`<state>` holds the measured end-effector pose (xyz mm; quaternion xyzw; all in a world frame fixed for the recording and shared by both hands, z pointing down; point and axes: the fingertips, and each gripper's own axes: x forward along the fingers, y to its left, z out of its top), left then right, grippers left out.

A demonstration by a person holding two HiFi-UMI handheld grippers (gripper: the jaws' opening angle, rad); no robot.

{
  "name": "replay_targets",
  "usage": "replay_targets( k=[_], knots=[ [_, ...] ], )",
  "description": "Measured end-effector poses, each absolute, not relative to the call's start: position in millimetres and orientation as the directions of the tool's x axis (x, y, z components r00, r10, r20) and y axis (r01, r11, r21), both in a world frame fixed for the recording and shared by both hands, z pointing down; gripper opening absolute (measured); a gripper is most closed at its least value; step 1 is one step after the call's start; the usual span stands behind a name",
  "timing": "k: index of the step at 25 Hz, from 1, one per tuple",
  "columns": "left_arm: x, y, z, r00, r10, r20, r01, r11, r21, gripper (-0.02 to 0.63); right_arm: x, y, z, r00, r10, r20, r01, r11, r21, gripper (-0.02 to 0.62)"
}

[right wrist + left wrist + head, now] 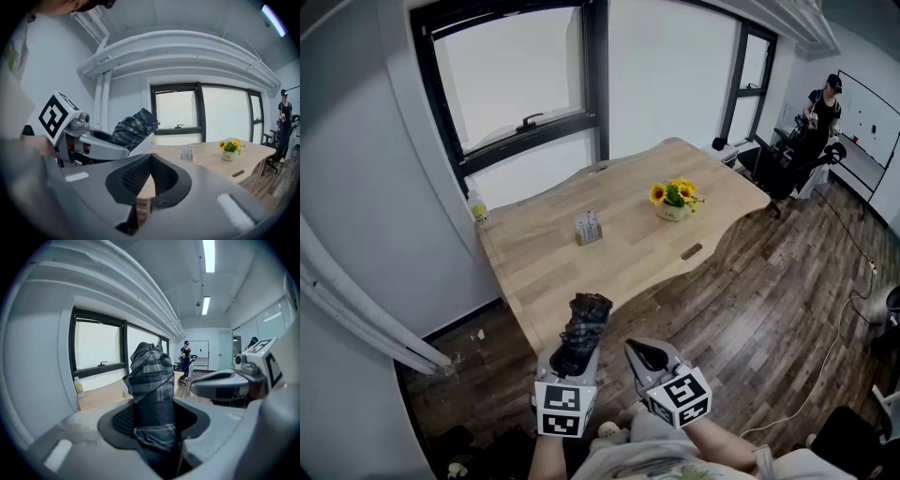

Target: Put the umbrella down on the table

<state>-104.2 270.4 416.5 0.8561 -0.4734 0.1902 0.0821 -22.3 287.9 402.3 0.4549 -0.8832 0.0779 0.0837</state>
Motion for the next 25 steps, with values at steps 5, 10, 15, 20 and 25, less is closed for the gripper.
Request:
replay_targets(
  k=[5, 10, 15, 20, 25],
  knots=[
    [-101.9, 268.0, 420.5, 0.487, -0.774, 0.405, -0.835, -0.549, -0.046, 0.207, -17.7, 285.0, 406.2, -0.552, -0.81, 0.199, -0.832, 0.549, -0.075, -0.002],
    [-91.7, 261.1, 428.2, 0.5, -0.758, 0.419, -0.823, -0.566, -0.041, 0.207, -4.8, 279.9, 413.1, -0.523, -0.828, 0.203, -0.852, 0.516, -0.09, -0.002],
    [-82.6, 239.8, 435.2, 0.502, -0.749, 0.434, -0.817, -0.575, -0.048, 0.207, 5.0, 258.4, 419.6, -0.52, -0.83, 0.203, -0.854, 0.508, -0.11, -0.002],
    [-78.5, 208.2, 433.1, 0.492, -0.751, 0.44, -0.82, -0.57, -0.055, 0.207, 10.7, 225.2, 418.1, -0.526, -0.827, 0.198, -0.851, 0.512, -0.119, -0.002],
    [-77.6, 170.3, 426.1, 0.474, -0.765, 0.436, -0.836, -0.547, -0.05, 0.207, 14.6, 187.6, 413.2, -0.538, -0.821, 0.192, -0.843, 0.524, -0.122, 0.0]
  ],
)
